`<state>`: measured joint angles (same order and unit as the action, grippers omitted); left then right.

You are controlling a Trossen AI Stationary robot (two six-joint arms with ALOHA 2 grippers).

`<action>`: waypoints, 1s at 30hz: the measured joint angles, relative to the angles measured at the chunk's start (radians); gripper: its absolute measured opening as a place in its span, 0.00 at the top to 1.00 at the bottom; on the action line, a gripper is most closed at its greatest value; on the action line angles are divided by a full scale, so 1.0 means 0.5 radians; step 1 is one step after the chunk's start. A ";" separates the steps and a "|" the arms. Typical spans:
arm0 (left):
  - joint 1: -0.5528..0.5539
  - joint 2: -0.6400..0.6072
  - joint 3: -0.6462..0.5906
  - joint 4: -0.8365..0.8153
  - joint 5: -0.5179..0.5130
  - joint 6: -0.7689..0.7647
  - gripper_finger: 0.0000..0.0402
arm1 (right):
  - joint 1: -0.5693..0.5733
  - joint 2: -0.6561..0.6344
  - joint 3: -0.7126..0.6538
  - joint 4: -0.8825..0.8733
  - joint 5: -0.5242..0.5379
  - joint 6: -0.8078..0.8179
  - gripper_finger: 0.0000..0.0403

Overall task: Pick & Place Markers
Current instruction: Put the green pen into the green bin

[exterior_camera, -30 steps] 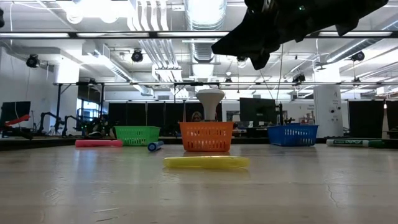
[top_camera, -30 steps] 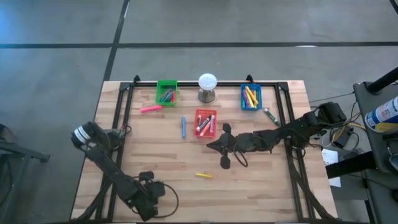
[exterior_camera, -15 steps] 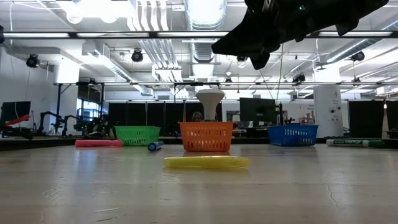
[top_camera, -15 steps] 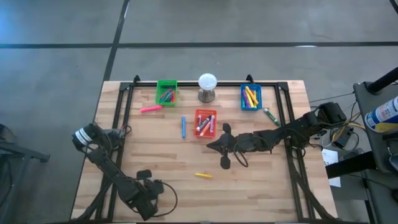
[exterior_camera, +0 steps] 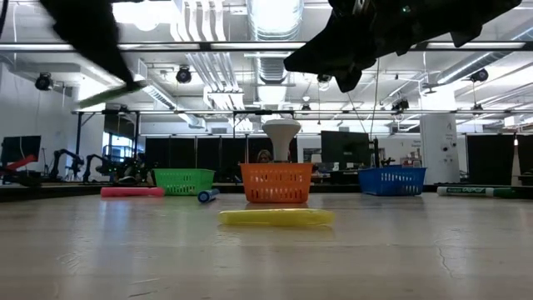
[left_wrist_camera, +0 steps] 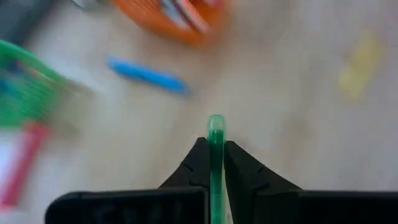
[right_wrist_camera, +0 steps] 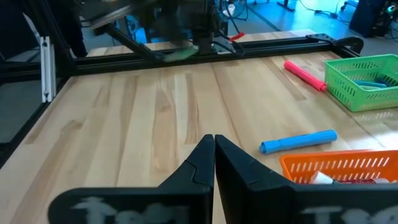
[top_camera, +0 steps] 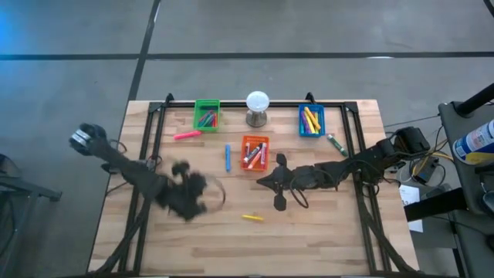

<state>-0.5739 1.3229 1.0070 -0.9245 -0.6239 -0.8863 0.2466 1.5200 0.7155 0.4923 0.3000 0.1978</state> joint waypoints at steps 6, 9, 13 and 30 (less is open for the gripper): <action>0.829 -0.476 -0.252 0.674 -0.036 0.950 0.95 | 0.000 0.000 -0.001 -0.001 0.000 -0.039 0.98; 1.392 -0.598 -0.400 1.101 0.327 1.313 0.95 | 0.000 0.000 -0.001 -0.001 0.002 -0.045 0.98; 2.174 -0.551 -0.578 1.617 0.930 1.459 0.94 | 0.000 0.000 -0.002 -0.001 0.016 -0.054 0.98; 3.004 0.370 -0.663 2.412 1.350 1.390 0.94 | 0.000 0.001 -0.003 0.012 0.034 -0.157 0.98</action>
<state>0.9282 1.5080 0.6756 0.2815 0.0509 -0.1913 0.2466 1.5204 0.7139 0.4984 0.3168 0.1192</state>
